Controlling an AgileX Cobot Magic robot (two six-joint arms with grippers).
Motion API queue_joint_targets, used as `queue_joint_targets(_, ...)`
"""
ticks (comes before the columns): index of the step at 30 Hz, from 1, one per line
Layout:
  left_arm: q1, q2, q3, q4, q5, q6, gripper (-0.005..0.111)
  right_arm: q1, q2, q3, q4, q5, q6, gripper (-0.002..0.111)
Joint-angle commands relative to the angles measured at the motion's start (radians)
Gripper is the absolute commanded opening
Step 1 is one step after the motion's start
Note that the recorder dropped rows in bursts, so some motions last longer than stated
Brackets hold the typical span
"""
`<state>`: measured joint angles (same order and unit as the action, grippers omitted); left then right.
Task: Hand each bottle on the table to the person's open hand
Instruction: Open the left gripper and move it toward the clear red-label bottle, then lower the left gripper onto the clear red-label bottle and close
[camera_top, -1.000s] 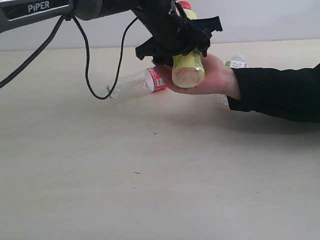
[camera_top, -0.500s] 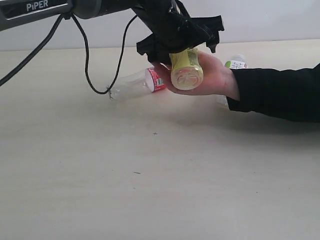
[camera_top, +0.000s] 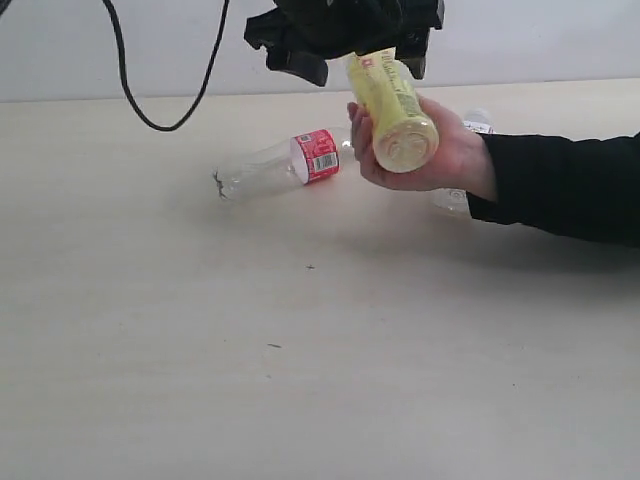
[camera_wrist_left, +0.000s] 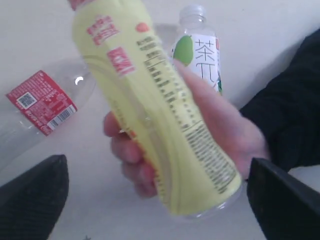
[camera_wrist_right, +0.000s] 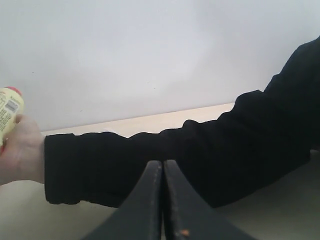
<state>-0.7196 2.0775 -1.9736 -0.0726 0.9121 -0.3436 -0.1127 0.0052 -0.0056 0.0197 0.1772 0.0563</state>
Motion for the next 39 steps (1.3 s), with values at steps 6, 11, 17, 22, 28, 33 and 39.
queue_joint_targets(6, 0.001, -0.103, -0.009, 0.002, 0.27, 0.301, 0.092, -0.004, -0.005, 0.006, 0.0, 0.001, -0.004, 0.0)
queue_joint_targets(11, 0.001, -0.123, -0.009, 0.015, 0.309, 0.568, 0.092, -0.004, -0.005, 0.006, 0.0, 0.001, -0.004, 0.0)
queue_joint_targets(17, 0.001, -0.071, 0.012, 0.27, 0.309, 0.704, 0.092, -0.004, -0.005, 0.006, 0.0, 0.001, -0.004, 0.0)
queue_joint_targets(22, 0.005, 0.03, 0.041, 0.376, 0.25, 0.703, 0.092, -0.004, -0.005, 0.006, 0.0, 0.001, -0.004, 0.0)
queue_joint_targets(28, 0.048, 0.15, 0.043, 0.36, 0.124, 0.716, 0.092, -0.004, -0.005, 0.006, 0.0, 0.001, -0.004, 0.0)
queue_joint_targets(33, 0.159, 0.167, 0.043, 0.168, 0.051, 0.838, 0.092, -0.004, -0.005, 0.006, 0.0, 0.001, -0.004, 0.0)
queue_joint_targets(39, 0.21, 0.189, 0.043, 0.063, -0.02, 0.961, 0.092, -0.004, -0.005, 0.006, 0.0, 0.001, -0.004, 0.0)
